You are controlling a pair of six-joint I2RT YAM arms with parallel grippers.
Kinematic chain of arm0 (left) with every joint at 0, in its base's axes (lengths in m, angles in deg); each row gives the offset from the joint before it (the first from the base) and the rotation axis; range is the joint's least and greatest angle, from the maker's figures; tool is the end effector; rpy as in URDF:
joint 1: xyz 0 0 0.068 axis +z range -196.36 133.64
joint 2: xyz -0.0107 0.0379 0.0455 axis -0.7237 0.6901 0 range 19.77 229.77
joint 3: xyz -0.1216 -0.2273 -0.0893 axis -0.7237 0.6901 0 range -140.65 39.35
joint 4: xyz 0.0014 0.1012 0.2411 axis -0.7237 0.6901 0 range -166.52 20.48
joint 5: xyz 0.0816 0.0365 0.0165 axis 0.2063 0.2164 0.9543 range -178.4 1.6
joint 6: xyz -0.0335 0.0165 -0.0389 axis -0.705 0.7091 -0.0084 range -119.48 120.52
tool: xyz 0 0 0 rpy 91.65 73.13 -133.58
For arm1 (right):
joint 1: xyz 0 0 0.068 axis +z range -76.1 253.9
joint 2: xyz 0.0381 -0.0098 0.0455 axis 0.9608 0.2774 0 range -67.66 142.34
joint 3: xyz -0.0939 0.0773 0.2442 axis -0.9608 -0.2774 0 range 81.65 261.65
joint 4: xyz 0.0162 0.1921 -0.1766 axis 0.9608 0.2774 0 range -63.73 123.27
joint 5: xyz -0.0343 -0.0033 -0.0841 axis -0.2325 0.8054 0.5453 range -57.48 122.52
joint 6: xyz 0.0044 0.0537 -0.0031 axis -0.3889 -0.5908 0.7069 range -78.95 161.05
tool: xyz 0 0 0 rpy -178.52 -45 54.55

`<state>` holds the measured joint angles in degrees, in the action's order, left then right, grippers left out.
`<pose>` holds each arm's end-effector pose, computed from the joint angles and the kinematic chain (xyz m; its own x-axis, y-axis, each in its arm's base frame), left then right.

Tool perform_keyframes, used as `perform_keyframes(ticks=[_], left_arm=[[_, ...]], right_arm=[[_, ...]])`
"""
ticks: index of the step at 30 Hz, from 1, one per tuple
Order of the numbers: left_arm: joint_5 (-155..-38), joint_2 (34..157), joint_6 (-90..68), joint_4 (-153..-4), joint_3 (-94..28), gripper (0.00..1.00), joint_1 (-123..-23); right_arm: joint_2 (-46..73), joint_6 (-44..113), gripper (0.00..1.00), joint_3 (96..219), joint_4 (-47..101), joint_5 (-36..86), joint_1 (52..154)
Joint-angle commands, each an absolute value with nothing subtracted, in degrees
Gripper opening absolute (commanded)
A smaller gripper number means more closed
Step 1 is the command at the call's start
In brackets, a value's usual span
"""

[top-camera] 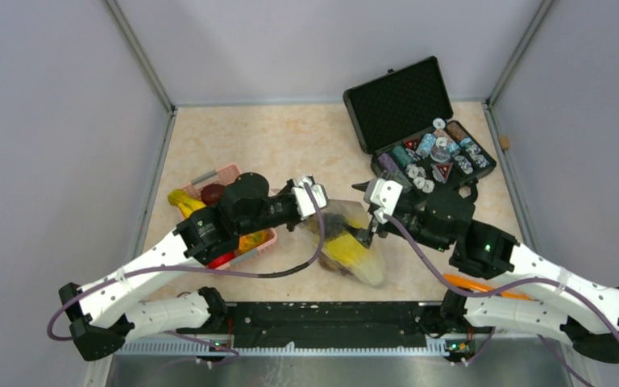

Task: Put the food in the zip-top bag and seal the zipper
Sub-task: Zip the zipper food storage bag at the center of the board.

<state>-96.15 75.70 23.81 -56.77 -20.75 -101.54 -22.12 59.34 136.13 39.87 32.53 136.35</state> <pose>0.1203 -0.1813 0.3805 0.2100 0.3840 -0.8992 0.8759 0.3347 0.3475 0.0818 0.1570 0.3904 0.2425 -0.2136 -0.9463 -0.8535 0.4167 -0.3128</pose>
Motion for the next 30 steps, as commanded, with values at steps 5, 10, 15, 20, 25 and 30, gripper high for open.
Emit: perform_keyframes(ticks=[5, 10, 15, 20, 25, 30], left_arm=[[-101.90, 74.62, 23.17, -56.72, -25.89, 0.00, -101.43], [-104.03, 74.63, 22.62, -55.52, -27.11, 0.00, -101.56], [-104.86, 74.77, 22.45, -55.44, -27.39, 0.00, -101.80], [-105.52, 74.84, 22.26, -54.95, -27.94, 0.00, -102.13], [-106.11, 74.57, 22.27, -54.83, -28.18, 0.00, -102.38], [-106.20, 74.79, 22.28, -53.76, -28.56, 0.00, -102.83]], right_arm=[[-20.07, 60.66, 0.84, 142.24, 43.93, 32.01, 136.20], [-17.31, 61.48, 0.84, 145.81, 47.98, 30.12, 136.21], [-14.28, 61.95, 0.71, 147.41, 49.36, 27.83, 136.21], [-10.35, 62.43, 0.49, 150.43, 52.97, 27.18, 136.19], [-9.12, 61.68, 0.35, 150.63, 53.07, 28.85, 136.14], [-9.67, 61.44, 0.15, 150.48, 52.68, 28.90, 136.21]])
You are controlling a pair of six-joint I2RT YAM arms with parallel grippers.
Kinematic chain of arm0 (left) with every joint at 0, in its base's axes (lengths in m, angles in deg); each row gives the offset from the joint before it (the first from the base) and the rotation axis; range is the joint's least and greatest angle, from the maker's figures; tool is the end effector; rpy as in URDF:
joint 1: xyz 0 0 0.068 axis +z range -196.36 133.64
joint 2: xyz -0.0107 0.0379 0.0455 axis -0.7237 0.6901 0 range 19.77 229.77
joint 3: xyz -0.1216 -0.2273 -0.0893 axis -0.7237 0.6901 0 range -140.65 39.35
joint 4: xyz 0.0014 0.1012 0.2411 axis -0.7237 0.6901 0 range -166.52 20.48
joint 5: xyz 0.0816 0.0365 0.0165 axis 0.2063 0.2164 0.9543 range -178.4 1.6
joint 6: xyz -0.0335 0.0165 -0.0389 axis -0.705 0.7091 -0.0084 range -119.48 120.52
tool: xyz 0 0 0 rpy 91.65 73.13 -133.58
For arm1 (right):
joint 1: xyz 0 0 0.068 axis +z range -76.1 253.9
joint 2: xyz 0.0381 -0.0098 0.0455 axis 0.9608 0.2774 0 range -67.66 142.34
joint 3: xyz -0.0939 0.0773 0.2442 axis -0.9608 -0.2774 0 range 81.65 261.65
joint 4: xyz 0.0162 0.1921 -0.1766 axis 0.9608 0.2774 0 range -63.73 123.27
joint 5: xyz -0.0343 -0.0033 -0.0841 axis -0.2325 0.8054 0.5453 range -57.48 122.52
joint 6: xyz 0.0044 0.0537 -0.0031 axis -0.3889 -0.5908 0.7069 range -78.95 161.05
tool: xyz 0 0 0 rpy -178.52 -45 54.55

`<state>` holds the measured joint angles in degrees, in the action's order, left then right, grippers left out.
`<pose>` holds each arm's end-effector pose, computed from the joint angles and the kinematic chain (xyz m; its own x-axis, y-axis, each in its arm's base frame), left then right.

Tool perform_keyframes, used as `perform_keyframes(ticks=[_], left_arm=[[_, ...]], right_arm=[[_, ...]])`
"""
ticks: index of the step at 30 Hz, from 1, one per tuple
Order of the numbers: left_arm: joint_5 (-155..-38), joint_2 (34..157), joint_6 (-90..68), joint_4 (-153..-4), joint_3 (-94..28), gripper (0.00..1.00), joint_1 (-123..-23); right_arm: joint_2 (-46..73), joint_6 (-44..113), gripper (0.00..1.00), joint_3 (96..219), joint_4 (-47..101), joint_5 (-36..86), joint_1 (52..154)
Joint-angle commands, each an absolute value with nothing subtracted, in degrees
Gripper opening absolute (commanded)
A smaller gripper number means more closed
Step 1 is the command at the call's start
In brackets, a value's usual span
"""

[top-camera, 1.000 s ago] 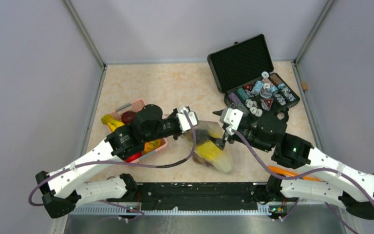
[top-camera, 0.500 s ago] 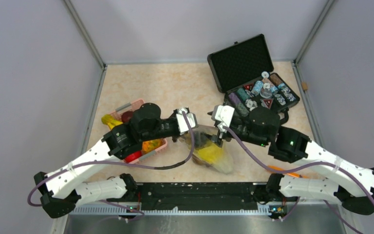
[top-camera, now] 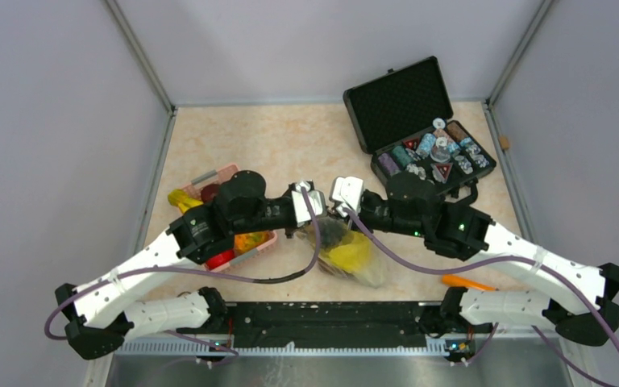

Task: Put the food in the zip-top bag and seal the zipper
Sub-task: Zip the zipper food storage bag at the center of the board.

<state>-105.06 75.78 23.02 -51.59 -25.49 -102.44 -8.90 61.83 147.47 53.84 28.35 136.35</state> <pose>0.1083 -0.1793 0.3993 0.2200 0.3296 -0.9181 0.9357 0.1949 0.2942 0.1000 0.1975 0.3905 0.1733 -0.4327 -0.8847 -0.9137 0.2646 -0.3085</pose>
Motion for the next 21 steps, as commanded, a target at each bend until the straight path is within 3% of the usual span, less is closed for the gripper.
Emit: perform_keyframes(ticks=[1, 2, 21], left_arm=[[-105.99, 74.72, 22.30, -53.61, -28.53, 0.00, -102.85], [-105.71, 74.66, 22.29, -53.42, -28.38, 0.00, -102.90], [-91.44, 71.87, 21.65, -51.89, -20.49, 0.00, -101.79]], right_arm=[[-9.92, 61.44, 0.05, 150.29, 52.67, 28.91, 136.21], [-10.18, 61.44, 0.00, 150.17, 52.53, 29.09, 136.21], [-18.80, 59.58, 0.00, 145.11, 50.62, 34.68, 136.21]])
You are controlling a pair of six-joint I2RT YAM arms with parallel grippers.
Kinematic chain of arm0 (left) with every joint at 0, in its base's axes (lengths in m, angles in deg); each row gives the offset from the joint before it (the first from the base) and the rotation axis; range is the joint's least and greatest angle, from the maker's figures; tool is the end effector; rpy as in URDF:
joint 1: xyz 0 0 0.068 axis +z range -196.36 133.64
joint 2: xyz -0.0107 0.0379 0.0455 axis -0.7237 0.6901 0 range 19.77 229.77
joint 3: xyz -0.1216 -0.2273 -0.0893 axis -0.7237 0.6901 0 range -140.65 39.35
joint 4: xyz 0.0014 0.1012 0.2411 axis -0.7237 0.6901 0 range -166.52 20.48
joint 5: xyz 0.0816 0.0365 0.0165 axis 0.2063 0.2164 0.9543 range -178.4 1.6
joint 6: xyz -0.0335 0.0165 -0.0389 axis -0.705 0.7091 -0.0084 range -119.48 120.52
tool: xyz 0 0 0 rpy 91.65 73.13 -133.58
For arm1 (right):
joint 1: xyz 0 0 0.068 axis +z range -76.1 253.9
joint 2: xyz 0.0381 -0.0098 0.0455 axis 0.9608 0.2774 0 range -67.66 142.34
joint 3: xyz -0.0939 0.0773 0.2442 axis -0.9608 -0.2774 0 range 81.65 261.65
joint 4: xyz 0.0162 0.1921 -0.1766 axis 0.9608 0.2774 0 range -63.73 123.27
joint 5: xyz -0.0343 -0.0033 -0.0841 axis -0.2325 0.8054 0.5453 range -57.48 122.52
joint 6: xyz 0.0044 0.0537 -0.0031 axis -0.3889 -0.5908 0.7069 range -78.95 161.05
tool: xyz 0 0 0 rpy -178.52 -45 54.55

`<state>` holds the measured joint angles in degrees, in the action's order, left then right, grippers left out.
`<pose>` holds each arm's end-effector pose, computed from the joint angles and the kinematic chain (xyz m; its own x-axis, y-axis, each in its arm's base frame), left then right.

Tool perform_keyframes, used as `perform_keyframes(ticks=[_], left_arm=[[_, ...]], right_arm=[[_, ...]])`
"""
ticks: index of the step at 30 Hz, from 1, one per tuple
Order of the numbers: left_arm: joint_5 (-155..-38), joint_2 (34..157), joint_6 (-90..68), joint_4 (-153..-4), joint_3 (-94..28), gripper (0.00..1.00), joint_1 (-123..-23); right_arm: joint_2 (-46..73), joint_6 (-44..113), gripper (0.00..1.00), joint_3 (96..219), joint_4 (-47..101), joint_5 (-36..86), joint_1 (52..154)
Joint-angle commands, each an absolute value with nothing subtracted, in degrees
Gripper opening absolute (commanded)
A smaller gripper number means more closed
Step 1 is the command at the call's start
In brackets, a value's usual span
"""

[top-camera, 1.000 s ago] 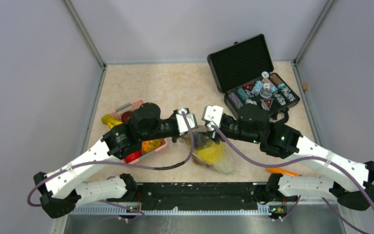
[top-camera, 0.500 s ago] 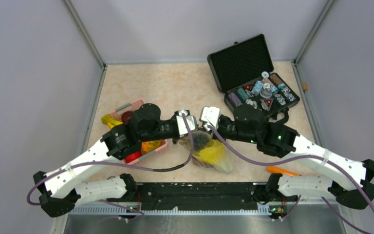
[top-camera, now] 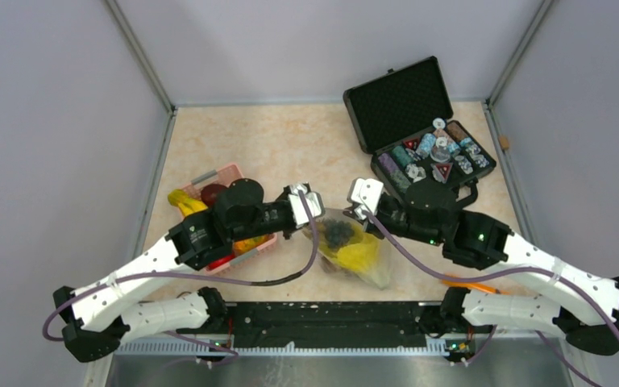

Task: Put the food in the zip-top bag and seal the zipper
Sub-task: Zip the zipper food storage bag at the center of the board.

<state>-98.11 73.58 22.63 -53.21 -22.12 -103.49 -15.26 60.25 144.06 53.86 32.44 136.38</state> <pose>0.1057 -0.1747 0.3893 0.2090 0.3598 -0.9093 0.9037 0.2842 0.3202 0.0896 0.1723 0.3912 0.1600 -0.4046 -0.9004 -0.8840 0.3471 -0.3131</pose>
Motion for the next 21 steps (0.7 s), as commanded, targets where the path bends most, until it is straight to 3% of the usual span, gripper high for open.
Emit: perform_keyframes(ticks=[1, 21], left_arm=[[-91.19, 71.96, 21.76, -51.91, -20.38, 0.00, -101.47], [-89.41, 69.57, 24.66, -49.99, -17.37, 0.00, -93.17]], right_arm=[[-18.91, 59.67, 0.00, 145.02, 50.68, 34.41, 136.19], [-24.08, 58.37, 0.00, 141.89, 48.73, 37.31, 136.20]])
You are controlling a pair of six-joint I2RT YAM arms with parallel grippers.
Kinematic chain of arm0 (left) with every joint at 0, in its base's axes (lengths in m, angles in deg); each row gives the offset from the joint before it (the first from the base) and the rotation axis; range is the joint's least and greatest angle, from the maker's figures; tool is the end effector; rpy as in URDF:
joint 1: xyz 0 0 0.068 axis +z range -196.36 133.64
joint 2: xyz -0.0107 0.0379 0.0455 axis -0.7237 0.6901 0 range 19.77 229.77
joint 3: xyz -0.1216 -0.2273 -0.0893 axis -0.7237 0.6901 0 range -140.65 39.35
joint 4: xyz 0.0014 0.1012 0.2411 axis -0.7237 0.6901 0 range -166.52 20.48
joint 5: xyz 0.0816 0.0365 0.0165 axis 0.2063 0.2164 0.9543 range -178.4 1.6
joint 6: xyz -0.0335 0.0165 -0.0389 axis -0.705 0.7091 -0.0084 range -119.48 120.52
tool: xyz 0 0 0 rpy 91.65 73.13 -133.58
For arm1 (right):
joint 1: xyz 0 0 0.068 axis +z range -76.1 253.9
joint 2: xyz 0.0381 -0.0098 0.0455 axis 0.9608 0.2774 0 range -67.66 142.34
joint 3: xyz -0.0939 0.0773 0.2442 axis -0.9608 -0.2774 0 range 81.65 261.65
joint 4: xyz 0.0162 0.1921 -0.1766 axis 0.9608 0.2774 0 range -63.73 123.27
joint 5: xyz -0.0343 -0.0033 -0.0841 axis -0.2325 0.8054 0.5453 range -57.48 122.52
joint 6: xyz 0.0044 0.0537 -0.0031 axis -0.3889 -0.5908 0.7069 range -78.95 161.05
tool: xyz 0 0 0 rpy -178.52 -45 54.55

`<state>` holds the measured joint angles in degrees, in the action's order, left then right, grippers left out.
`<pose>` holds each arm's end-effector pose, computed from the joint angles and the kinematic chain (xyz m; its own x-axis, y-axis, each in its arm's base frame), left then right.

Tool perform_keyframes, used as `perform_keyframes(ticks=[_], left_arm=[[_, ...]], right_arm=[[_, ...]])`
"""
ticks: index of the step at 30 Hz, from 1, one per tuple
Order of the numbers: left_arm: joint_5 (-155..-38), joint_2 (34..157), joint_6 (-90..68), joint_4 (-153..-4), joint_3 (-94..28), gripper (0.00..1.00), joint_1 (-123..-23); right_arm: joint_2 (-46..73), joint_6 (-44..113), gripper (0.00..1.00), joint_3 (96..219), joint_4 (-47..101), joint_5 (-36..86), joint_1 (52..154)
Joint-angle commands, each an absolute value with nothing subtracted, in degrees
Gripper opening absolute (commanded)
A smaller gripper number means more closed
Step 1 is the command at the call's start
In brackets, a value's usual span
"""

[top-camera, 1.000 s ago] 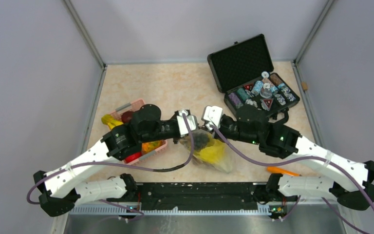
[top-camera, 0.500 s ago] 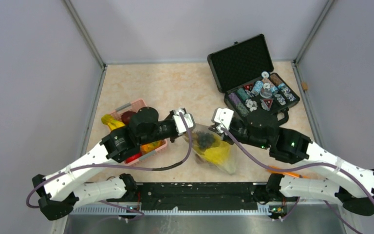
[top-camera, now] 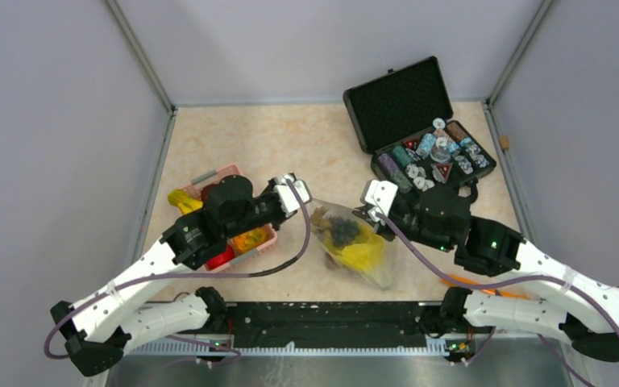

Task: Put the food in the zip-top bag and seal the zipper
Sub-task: Zip the zipper food storage bag at the center of the board.

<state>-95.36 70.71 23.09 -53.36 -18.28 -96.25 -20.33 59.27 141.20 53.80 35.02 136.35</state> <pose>0.1223 -0.1519 0.3757 0.1514 0.4114 -0.8988 0.8402 0.4254 0.3363 0.0816 0.1531 0.3892 0.1548 -0.3785 -0.9125 -0.8611 0.4011 -0.3125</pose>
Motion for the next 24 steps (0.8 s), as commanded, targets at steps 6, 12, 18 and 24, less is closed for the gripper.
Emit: perform_keyframes(ticks=[6, 12, 18, 24], left_arm=[[-91.79, 67.51, 26.21, -50.37, -15.96, 0.00, -89.94], [-93.17, 66.72, 26.49, -49.51, -15.89, 0.00, -88.64], [-92.31, 66.57, 26.64, -49.80, -15.76, 0.00, -88.22], [-91.11, 66.34, 26.72, -49.64, -15.89, 0.00, -88.05]], right_arm=[[-24.24, 58.37, 0.00, 141.73, 48.59, 37.56, 136.21], [-24.50, 58.43, 0.00, 141.63, 48.37, 37.61, 136.21], [-24.50, 58.28, 0.00, 141.36, 48.22, 37.59, 136.16], [-24.24, 58.07, 0.00, 141.13, 47.65, 37.48, 136.20]])
